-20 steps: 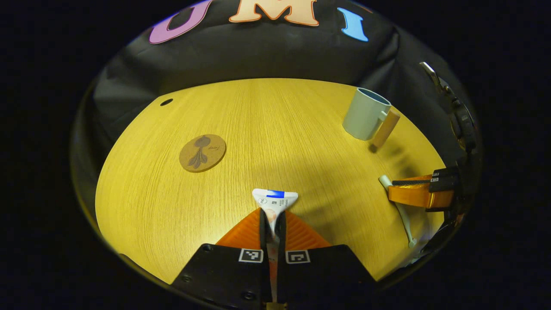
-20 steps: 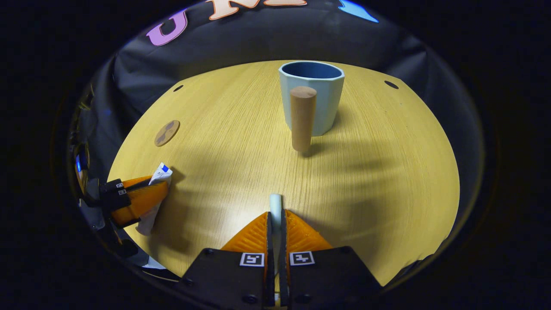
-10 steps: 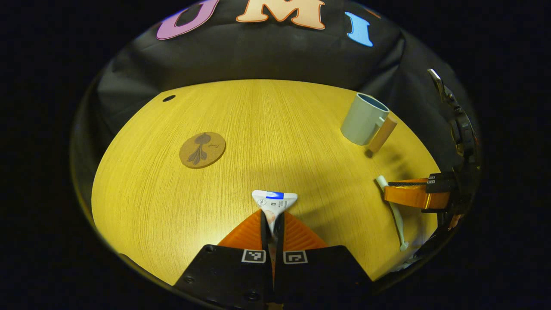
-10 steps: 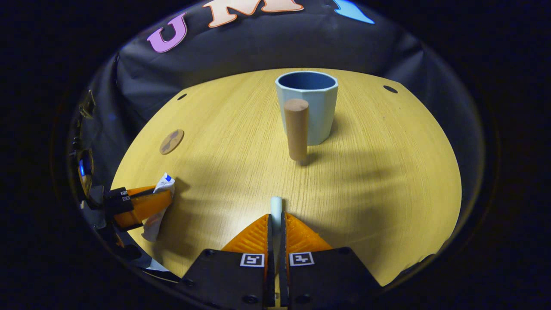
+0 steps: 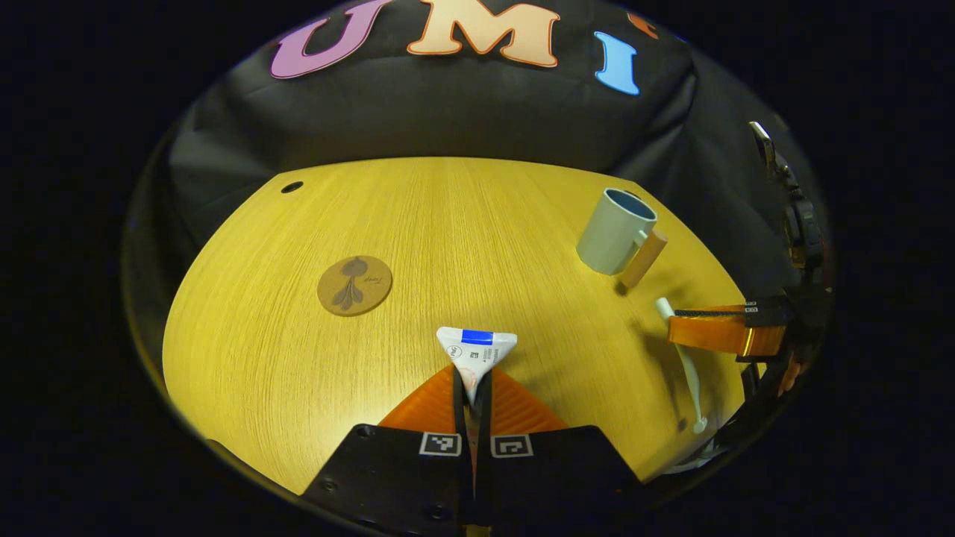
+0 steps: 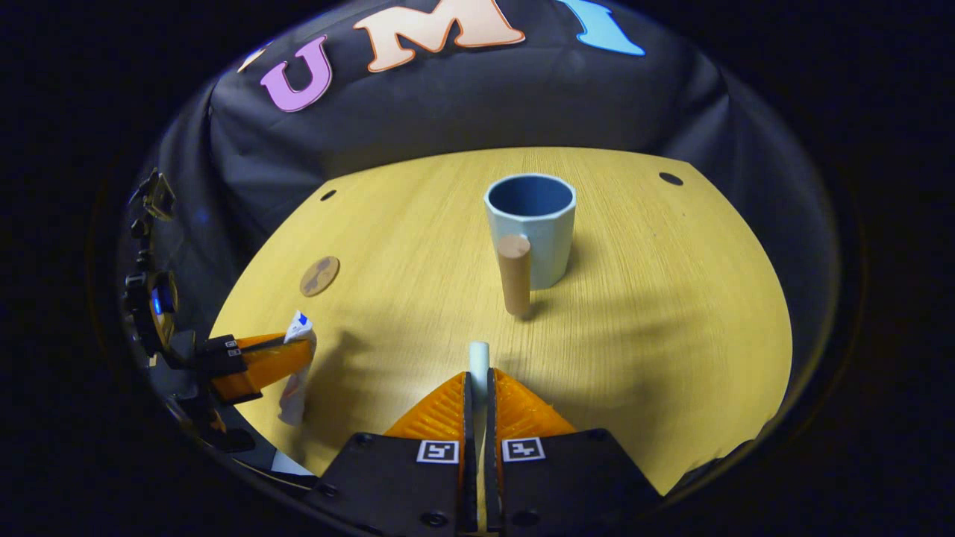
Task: Put the toothbrush and toothpaste on the desktop into the cup, then pick up the cup and place it on the coaster on the desktop.
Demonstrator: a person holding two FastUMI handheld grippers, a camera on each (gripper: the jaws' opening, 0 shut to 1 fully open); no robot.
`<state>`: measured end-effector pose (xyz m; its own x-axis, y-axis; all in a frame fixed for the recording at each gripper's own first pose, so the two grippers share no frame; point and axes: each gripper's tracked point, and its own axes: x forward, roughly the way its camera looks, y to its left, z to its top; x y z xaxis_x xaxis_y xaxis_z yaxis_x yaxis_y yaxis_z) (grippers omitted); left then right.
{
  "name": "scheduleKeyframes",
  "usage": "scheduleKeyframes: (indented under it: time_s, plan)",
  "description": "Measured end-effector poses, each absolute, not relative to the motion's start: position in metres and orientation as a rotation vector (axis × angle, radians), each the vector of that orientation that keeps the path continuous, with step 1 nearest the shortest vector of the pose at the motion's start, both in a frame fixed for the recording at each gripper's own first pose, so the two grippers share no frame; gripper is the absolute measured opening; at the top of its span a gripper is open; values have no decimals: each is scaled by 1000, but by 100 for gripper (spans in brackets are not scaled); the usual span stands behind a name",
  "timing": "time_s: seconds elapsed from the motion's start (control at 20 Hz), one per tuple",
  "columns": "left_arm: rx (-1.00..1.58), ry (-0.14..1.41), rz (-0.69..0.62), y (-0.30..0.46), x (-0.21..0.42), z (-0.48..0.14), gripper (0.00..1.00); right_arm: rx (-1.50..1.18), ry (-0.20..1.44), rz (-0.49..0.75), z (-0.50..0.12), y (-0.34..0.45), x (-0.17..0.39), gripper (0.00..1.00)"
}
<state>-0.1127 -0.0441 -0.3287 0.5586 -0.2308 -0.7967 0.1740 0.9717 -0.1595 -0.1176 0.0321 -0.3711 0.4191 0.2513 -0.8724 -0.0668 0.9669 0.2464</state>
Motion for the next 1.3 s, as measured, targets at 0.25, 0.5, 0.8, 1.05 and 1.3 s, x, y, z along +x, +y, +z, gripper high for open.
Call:
scheduleKeyframes:
  time_s: [0.25,0.5,0.8,1.05,1.3]
  plan:
    - [-60,897,-238,-44,-99,-305,0,206,1046,212,-339,35,-86,7]
    - [-86,775,-251,-51,-74,-277,0,206,981,220,-319,35,-60,7]
    - [-103,695,-263,-60,-49,-255,0,202,904,230,-293,36,-32,7]
    - [-101,663,-267,-63,-40,-237,0,195,787,228,-263,31,13,7]
    - [-109,653,-249,-64,-43,-223,0,219,678,192,-253,20,54,7]
